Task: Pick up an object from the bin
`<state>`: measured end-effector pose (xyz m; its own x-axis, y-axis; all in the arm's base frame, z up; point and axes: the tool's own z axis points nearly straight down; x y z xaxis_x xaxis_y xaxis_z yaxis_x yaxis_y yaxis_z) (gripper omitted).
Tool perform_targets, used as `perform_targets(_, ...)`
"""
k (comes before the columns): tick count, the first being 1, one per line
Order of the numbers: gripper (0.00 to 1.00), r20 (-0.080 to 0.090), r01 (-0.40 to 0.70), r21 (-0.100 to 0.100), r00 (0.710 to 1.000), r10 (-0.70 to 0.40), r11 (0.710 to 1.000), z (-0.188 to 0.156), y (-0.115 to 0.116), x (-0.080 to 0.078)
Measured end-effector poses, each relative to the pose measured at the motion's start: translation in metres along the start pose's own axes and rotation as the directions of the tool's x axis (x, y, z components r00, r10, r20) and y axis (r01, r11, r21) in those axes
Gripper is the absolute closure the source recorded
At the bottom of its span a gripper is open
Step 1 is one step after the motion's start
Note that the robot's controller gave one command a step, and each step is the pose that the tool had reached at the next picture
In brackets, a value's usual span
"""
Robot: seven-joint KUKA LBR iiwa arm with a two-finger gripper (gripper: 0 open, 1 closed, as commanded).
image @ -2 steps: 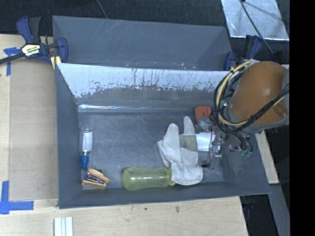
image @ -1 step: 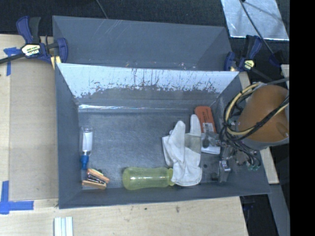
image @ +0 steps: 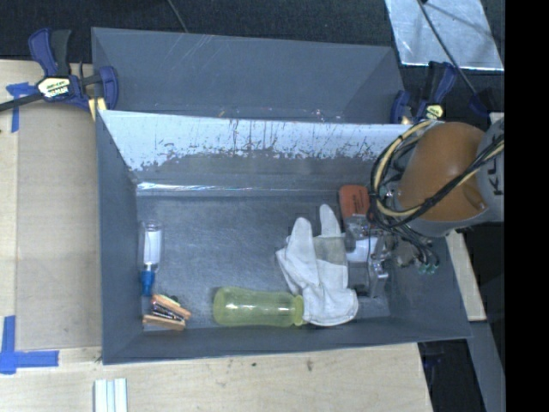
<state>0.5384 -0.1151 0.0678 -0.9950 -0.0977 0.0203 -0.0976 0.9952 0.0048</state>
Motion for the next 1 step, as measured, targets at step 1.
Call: perform_targets(1, 0.0, 0.024, 0.141, 0.011, 0.99, -0.142, 0.99, -0.0017, 0.0503, 0.0316)
